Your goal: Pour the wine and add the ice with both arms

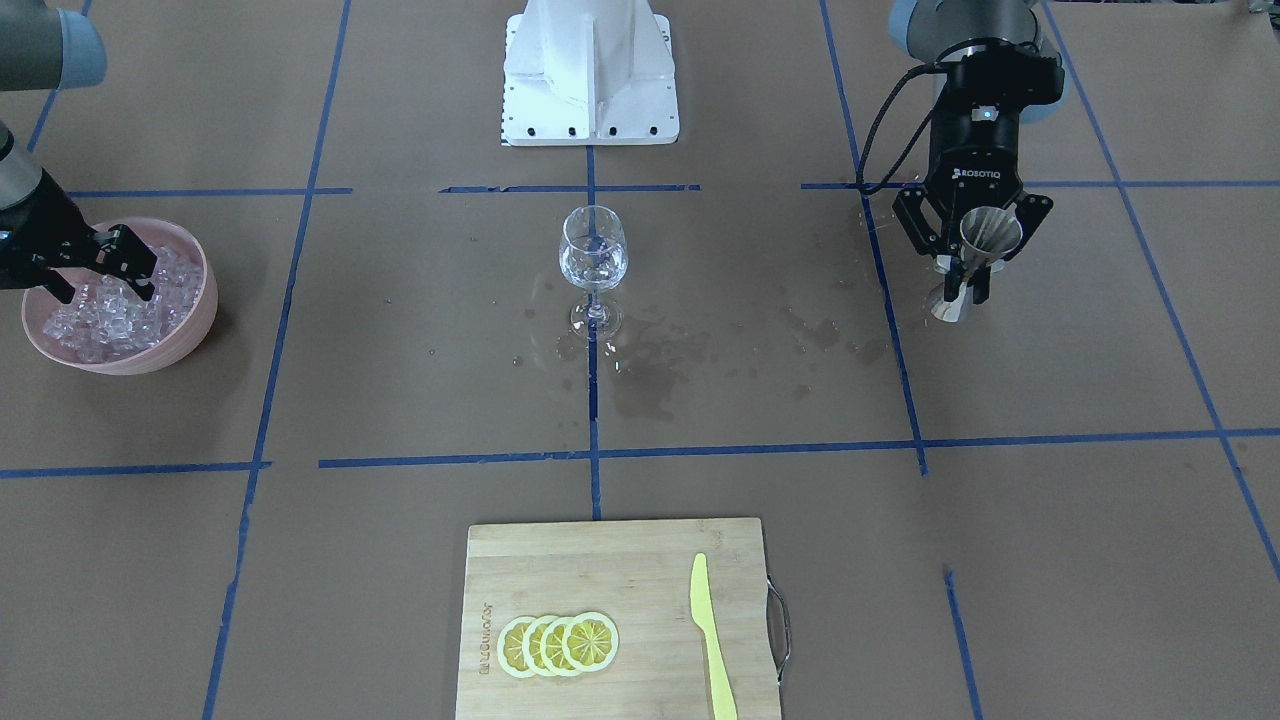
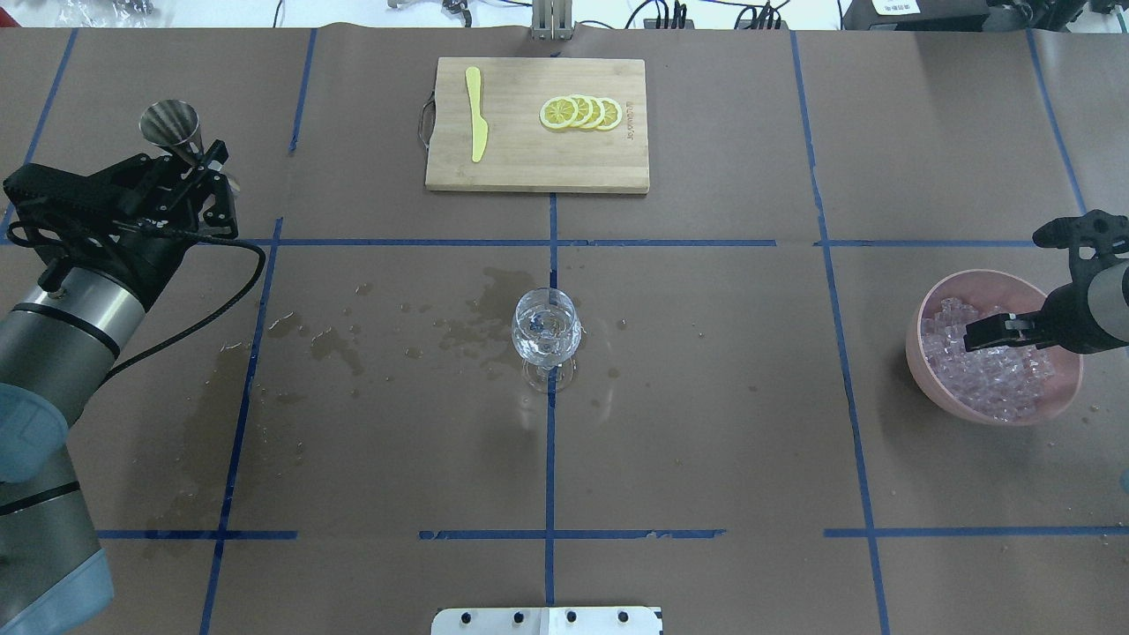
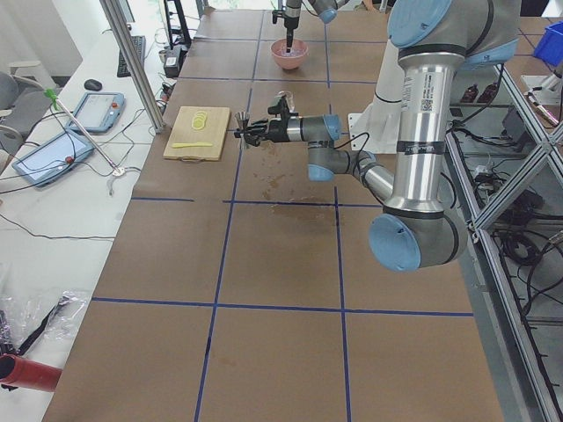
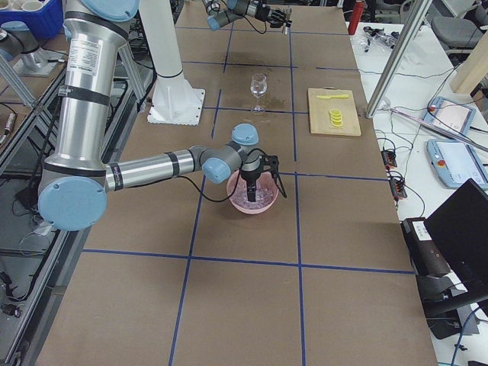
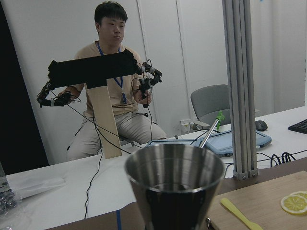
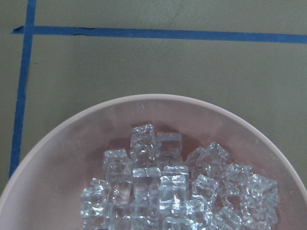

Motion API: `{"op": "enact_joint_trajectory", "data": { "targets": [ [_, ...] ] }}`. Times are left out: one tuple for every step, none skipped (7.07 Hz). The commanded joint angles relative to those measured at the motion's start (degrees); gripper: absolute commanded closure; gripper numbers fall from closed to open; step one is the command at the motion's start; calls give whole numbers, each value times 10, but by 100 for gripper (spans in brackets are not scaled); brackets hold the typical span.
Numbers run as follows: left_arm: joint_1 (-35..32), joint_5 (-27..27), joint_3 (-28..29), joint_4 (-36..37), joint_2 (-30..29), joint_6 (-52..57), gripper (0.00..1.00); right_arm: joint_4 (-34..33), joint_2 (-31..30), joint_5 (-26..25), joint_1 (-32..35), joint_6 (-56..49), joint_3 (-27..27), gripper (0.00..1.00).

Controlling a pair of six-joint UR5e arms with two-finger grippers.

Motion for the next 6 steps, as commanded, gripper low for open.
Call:
{"op": "enact_joint_trajectory", "data": {
  "targets": [
    [-5, -18, 0, -29, 29, 0, 100, 0, 1, -2, -8, 0, -2, 14],
    [-7, -18, 1, -29, 29, 1, 100, -1, 0, -1, -8, 0, -3, 18],
    [-7, -18, 2, -29, 30, 0, 100, -1, 0, 0, -8, 0, -3, 23],
    [-7, -18, 2, -29, 40, 0, 100, -1, -1, 0, -7, 0, -3, 30],
    [-8, -19, 2, -37, 51, 0, 100, -1, -1, 0, -8, 0, -3, 33],
    [-8, -19, 2, -45, 56, 0, 100, -2, -2, 1, -8, -1, -4, 33]
  ]
}}
